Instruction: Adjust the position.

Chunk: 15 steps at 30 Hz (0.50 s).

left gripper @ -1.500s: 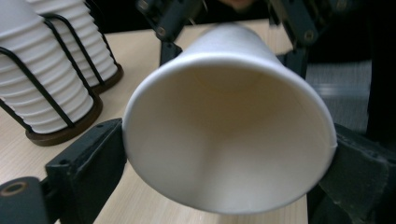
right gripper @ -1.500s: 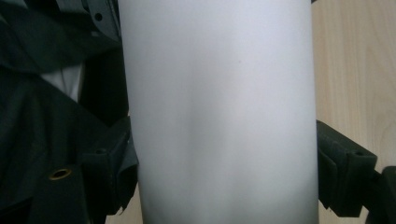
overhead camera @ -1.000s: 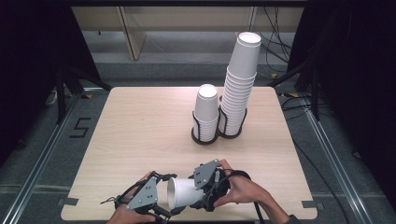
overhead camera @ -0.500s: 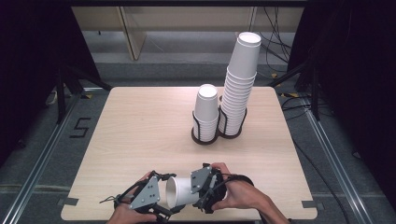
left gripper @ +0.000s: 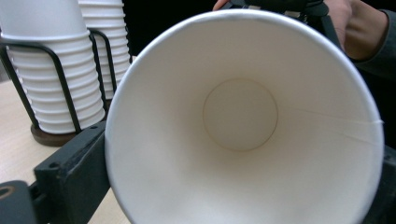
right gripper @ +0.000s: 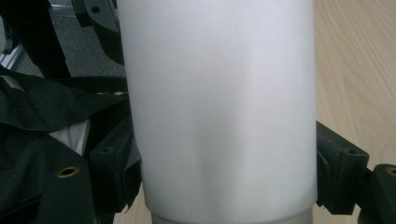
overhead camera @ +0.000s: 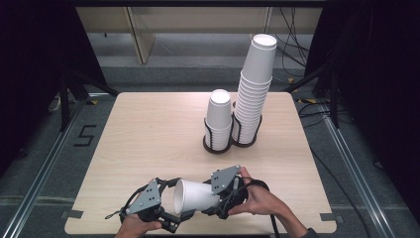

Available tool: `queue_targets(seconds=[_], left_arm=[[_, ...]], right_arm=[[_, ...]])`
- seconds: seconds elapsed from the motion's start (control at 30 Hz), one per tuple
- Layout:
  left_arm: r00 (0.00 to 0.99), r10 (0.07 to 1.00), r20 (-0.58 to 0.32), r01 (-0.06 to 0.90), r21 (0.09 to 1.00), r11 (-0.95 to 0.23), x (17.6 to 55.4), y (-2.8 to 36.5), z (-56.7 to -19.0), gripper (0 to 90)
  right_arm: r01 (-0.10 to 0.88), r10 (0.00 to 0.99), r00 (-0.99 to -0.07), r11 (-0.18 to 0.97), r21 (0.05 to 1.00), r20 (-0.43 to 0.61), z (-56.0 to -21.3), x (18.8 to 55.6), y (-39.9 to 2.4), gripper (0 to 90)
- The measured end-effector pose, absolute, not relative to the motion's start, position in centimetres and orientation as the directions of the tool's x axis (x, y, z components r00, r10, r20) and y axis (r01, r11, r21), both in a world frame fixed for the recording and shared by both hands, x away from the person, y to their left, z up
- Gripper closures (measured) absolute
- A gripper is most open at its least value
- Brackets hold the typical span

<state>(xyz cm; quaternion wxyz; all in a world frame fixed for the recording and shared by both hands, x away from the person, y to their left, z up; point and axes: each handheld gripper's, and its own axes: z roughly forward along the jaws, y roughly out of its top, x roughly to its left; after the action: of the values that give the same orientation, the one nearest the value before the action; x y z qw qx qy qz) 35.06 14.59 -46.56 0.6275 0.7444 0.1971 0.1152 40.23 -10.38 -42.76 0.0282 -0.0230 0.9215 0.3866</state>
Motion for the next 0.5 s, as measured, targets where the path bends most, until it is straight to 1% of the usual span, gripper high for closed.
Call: queue_targets(seconds=[0.03, 0.13, 0.27, 0.37, 0.4, 0.5], left_arm=[[0.894, 0.44, -0.082, 0.155, 0.979, -0.131, 35.1, 14.6, -46.6, 2.4], [0.894, 0.44, -0.086, 0.153, 0.981, -0.119, 35.2, 14.4, -46.8, 2.1], [0.889, 0.454, -0.058, 0.144, 0.977, -0.156, 35.1, 14.7, -46.5, 2.3], [0.882, 0.471, -0.013, 0.12, 0.973, -0.197, 35.2, 15.0, -46.6, 3.1], [0.881, 0.473, -0.015, 0.118, 0.975, -0.19, 35.3, 15.1, -46.7, 4.2], [0.884, 0.464, -0.055, 0.149, 0.974, -0.168, 35.7, 15.2, -47.0, 8.6]], right_arm=[[-0.05, -0.018, -0.998, 0.693, 0.719, -0.052, -42.8, 40.2, -10.4, 24.1], [-0.046, -0.014, -0.999, 0.692, 0.72, -0.051, -42.8, 40.3, -10.5, 24.2], [-0.045, -0.013, -0.999, 0.691, 0.721, -0.05, -42.9, 40.4, -10.5, 24.2], [-0.037, 0.009, -0.998, 0.693, 0.72, -0.06, -42.7, 40.7, -11.1, 24.2], [-0.038, 0.019, -0.997, 0.693, 0.72, -0.071, -42.6, 40.9, -11.4, 24.2], [-0.018, 0.028, -0.998, 0.669, 0.743, -0.049, -42.3, 41.1, -11.9, 24.2]])
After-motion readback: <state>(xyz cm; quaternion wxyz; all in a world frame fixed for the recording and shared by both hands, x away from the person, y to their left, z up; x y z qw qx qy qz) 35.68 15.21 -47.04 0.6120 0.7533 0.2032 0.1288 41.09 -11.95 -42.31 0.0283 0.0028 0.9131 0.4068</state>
